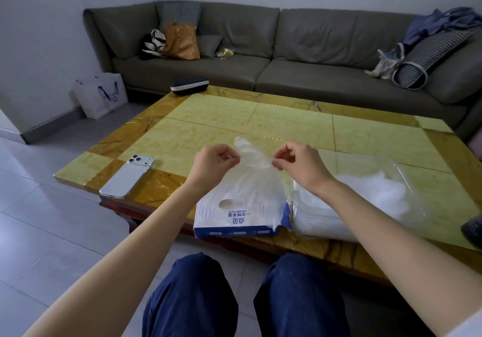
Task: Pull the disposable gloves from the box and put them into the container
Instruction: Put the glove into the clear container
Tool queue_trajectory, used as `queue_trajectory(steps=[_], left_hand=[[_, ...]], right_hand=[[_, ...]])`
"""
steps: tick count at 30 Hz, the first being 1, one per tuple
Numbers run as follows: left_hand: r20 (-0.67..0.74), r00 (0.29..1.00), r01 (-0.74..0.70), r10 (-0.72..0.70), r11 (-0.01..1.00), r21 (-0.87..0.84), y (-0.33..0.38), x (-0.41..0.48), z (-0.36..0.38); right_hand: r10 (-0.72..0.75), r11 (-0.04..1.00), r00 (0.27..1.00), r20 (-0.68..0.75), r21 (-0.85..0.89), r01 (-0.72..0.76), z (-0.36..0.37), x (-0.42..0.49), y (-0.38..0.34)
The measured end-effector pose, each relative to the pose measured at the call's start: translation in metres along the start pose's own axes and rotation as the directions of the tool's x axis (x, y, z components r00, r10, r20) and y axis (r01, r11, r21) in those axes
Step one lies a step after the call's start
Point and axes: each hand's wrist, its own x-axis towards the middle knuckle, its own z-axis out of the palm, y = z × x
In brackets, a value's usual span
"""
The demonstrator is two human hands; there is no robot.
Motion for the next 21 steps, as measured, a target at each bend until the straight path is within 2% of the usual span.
queue_trajectory(steps=[3, 5, 7, 9, 13, 15, 18, 21], left_hand=[[0.025, 1.0, -0.017, 0.018, 0.999, -0.033, -0.001, -0.003, 0.001], [0.041, 0.998, -0.035, 0.037, 0.999, -0.04, 0.003, -0.005, 0.006], [0.048, 0.997, -0.052, 0.053, 0.998, -0.023, 0.007, -0.008, 0.01], [0.065, 0.996, -0.057, 0.059, 0.998, -0.042, 0.012, -0.013, 0.011], [0.053, 0.997, 0.076, -0.064, 0.96, -0.271, 0.017, -0.019, 0.005], [0.042, 0.992, 0.124, -0.117, 0.946, -0.301, 0.016, -0.017, 0.005], [0.158, 0.987, 0.071, -0.037, 0.974, -0.216, 0.016, -0.019, 0.01], [0.207, 0.978, 0.065, -0.012, 0.965, -0.253, 0.018, -0.021, 0.017]], right_hand=[[0.013, 0.998, 0.998, 0.057, 0.06, -0.017, 0.006, -0.001, -0.007], [-0.034, 0.998, 0.996, 0.084, 0.049, 0.03, 0.015, -0.002, -0.015], [-0.102, 0.995, 0.994, 0.049, 0.016, 0.101, 0.024, -0.001, -0.02], [-0.108, 0.994, 0.994, -0.003, 0.014, 0.108, 0.028, 0.001, -0.019], [-0.074, 0.994, 0.996, -0.041, 0.083, 0.077, 0.028, -0.002, -0.017], [-0.063, 0.989, 0.998, -0.028, 0.135, 0.066, 0.028, -0.005, -0.018], [-0.057, 0.982, 0.998, -0.006, 0.177, 0.057, 0.027, -0.003, -0.015], [-0.064, 0.987, 0.998, -0.016, 0.144, 0.066, 0.025, 0.001, -0.012]])
